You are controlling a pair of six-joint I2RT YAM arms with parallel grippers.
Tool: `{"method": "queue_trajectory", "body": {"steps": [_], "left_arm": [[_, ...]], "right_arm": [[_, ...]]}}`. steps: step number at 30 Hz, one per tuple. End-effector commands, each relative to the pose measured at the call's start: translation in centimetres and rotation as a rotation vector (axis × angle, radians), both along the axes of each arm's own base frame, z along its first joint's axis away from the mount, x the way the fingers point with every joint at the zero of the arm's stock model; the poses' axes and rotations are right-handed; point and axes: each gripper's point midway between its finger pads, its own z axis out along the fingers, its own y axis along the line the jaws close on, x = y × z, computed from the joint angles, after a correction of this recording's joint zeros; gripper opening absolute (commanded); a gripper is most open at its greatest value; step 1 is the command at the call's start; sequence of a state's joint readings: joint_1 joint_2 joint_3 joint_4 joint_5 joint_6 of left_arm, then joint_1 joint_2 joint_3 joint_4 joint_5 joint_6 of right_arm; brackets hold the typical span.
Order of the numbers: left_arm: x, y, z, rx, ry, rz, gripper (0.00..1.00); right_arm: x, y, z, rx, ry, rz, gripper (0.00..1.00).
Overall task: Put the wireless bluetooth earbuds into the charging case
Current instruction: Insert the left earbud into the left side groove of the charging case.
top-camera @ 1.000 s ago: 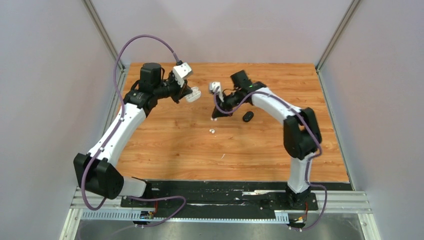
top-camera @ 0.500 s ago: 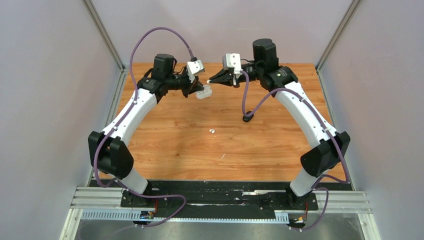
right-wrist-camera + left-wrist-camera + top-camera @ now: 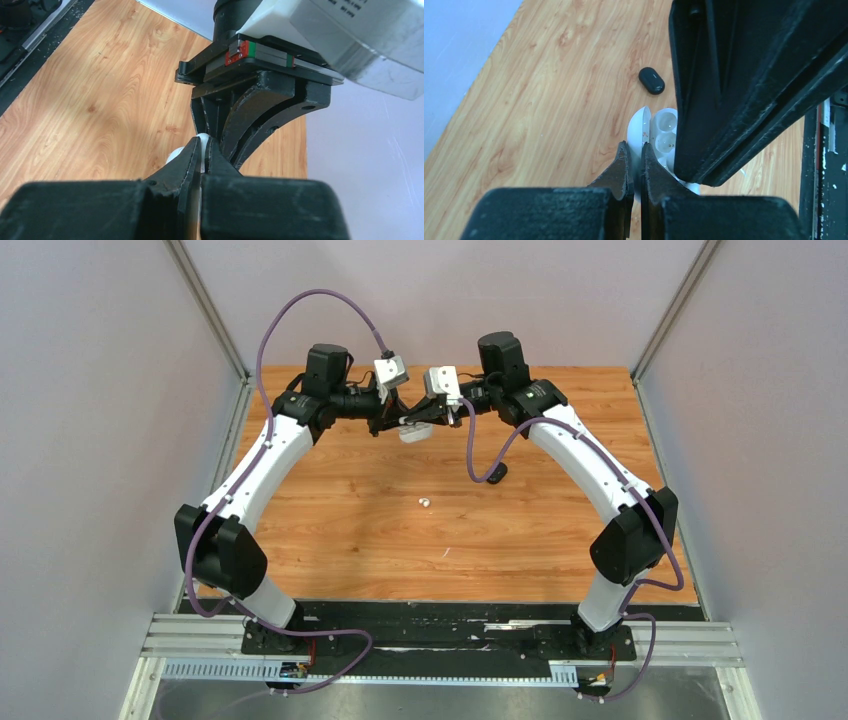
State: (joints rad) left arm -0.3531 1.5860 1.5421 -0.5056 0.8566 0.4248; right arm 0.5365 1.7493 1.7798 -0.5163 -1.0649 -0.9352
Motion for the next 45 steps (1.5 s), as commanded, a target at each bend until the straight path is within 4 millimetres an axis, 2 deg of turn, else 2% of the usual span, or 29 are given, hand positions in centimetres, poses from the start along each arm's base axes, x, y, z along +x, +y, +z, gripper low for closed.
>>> {"method": "queue_trajectory", "body": {"steps": [1,24,31,41,43,45], "left_arm": [[-1.7,-0.5,3.7,-0.059,-0.043,-0.042,0.00],[-1.1,-0.1,4.6,-0.060,-0.105,0.010,0.00],[-1.2,0.0,4.5,-0.056,-0.122,0.005,0.00],[-2.0,-0.6,5.3,-0.067,-0.180,-0.034,0.00],[-2.0,-0.6,5.3,-0.071,-0.174,-0.031,0.00],[-2.1,-0.6,5.3,-0.075,-0.166,-0.030,0.00]], "right_arm": [[-0.5,0.5,0.6,0.029,-0.095,0.047,0.00],[-0.3,0.7,-2.8,-0.063,-0.041,0.039,0.00],[0.1,0.8,-3.2,-0.088,-0.084,0.031,0.00],[0.0,1.3,-5.1,-0.163,0.001,0.048,0.00],[0.1,1.3,-5.4,-0.177,-0.004,0.042,0.03],[0.2,1.3,-5.6,-0.187,-0.017,0.034,0.13]]}}
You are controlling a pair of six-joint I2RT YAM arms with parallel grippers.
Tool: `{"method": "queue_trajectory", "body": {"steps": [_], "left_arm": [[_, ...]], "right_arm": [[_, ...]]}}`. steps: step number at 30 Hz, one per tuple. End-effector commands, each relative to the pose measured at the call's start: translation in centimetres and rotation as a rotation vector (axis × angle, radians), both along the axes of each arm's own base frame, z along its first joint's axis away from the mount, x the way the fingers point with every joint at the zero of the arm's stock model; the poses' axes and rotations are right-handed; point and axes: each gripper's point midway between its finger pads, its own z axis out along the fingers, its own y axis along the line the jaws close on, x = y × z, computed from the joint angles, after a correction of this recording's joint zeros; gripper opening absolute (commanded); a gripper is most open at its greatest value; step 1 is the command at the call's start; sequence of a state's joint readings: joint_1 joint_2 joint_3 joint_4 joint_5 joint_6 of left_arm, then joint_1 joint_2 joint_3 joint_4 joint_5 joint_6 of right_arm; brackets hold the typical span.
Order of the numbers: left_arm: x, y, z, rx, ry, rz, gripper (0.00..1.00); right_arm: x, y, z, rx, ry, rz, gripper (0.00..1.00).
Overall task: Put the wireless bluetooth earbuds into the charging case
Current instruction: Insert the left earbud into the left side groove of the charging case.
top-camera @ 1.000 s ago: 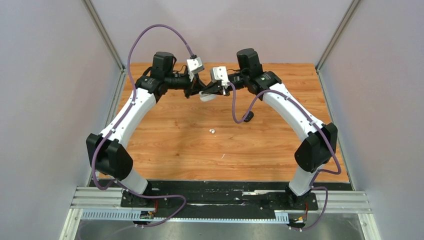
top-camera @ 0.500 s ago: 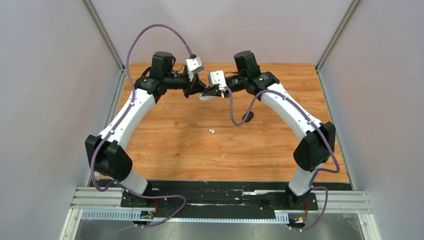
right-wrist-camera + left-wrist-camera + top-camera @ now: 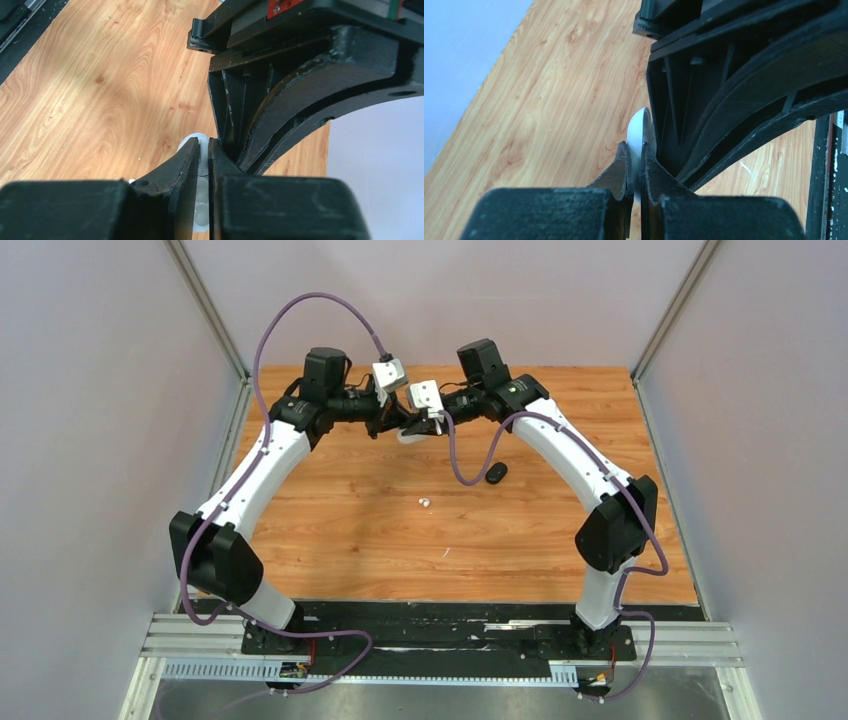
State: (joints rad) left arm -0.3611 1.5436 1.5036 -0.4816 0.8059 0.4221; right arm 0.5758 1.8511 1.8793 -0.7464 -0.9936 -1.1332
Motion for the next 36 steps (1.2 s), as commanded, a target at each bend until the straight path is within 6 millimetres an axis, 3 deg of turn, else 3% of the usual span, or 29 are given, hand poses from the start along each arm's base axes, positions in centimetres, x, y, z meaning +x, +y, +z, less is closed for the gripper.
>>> {"method": "queue_trajectory", "body": {"steps": [1,7,16,28,32,36], "left_arm": [[-1.8,-1.1,5.0,-0.087,-0.133,-0.069,0.00],[-1.9,-0.9,4.3,-0.072,-0.128,-0.063,0.00],[-1.9,-0.6,3.5,-0.049,-0.125,-0.056,0.00],[-1.1,-0.4,2.7,-0.033,-0.121,-0.023,0.00],[-0.7,-0.2,2.6,-0.023,-0.127,0.006,0.00],[0.2,0.6,2.6,0.003,-0.141,0.078,0.00]], "right_arm": [[0.0,0.3,-1.2,-0.050,-0.008,-0.002,0.15],[0.3,0.2,0.4,-0.029,0.004,-0.054,0.20],[-1.0,-0.5,5.6,0.098,0.006,-0.107,0.34],[-1.9,-4.3,10.8,0.313,0.013,-0.300,0.45],[-1.2,-6.4,8.9,0.326,0.159,-0.466,0.46],[0.0,-9.2,3.9,0.297,0.384,-0.626,0.48]]}}
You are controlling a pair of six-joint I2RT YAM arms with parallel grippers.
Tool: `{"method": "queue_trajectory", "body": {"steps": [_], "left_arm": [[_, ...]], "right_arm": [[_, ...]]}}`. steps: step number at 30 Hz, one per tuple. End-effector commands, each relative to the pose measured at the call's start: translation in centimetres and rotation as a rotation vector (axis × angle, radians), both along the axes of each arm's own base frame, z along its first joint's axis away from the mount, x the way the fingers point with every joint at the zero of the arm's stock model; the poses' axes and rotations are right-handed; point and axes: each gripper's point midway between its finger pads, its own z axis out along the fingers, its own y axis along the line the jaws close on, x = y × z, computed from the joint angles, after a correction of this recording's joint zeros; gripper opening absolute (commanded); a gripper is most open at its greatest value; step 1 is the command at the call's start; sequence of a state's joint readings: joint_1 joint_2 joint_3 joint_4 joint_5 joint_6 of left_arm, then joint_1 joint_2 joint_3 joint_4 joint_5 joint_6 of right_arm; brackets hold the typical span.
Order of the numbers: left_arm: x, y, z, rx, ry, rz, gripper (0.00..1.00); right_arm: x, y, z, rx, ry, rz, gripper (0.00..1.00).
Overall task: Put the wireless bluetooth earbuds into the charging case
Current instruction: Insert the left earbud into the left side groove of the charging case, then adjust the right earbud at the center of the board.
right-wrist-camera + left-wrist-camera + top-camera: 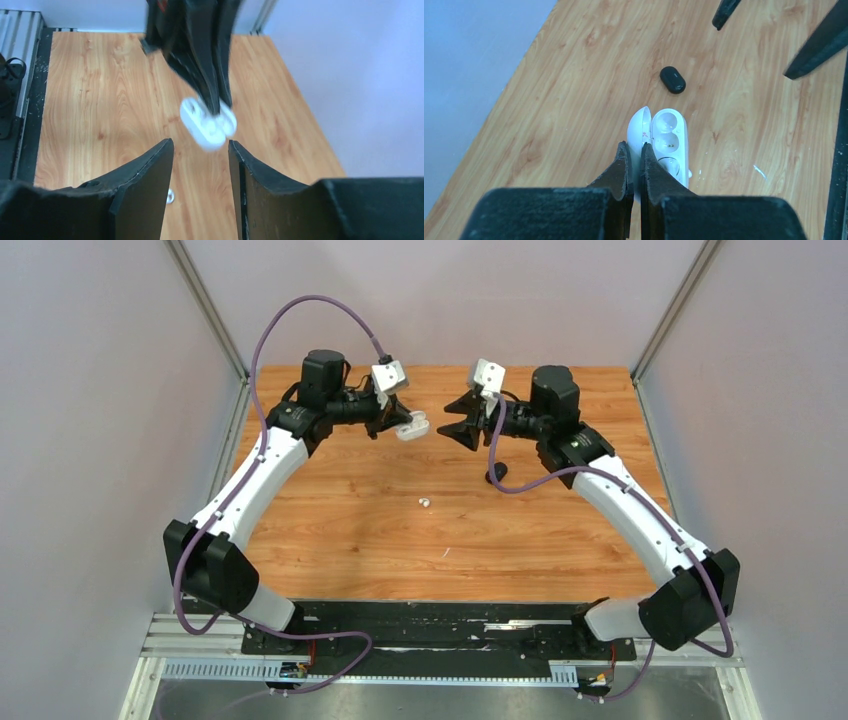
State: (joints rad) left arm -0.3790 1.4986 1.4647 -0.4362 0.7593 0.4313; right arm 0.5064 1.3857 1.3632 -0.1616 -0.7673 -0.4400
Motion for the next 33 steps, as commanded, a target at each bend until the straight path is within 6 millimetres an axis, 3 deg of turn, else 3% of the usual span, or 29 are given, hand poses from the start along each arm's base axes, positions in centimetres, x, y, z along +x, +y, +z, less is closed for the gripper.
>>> {"method": "queue_trajectory", "body": {"steps": [1,6,8,10,16,23,27,33], "left_arm": [[0.9,1.0,1.7,0.009,-0.079,0.087,0.00],[0.9,2.3,1.7,0.026,-0.090,0.159,0.00],[0.6,2.6,1.6,0.025,-0.075,0.172,0.00],[0.4,2.9,1.5,0.021,-0.056,0.186,0.00],[0.3,4.1,1.7,0.000,-0.006,0.247,0.00],[-0.5,4.8,2.1,-0.013,0.015,0.288,0.00],[-0.8,5.3,2.2,-0.007,0.012,0.305,0.00],[-1.0,5.6,2.1,0.002,0.012,0.309,0.00]], "right_arm": [[2.1,-2.9,-4.4,0.052,0.264,-0.170,0.47],[0.3,-3.8,-12.6,-0.120,0.319,0.061,0.41],[0.5,-3.7,-15.4,-0.197,0.294,0.141,0.36],[1.3,-3.2,-17.7,-0.255,0.261,0.212,0.30],[2.7,-0.6,-23.2,-0.391,0.222,0.359,0.27],[1.5,1.4,-27.9,-0.517,0.099,0.499,0.32],[0.8,2.0,-29.3,-0.548,0.066,0.553,0.33],[1.4,2.6,-31.1,-0.593,0.070,0.559,0.33]]}}
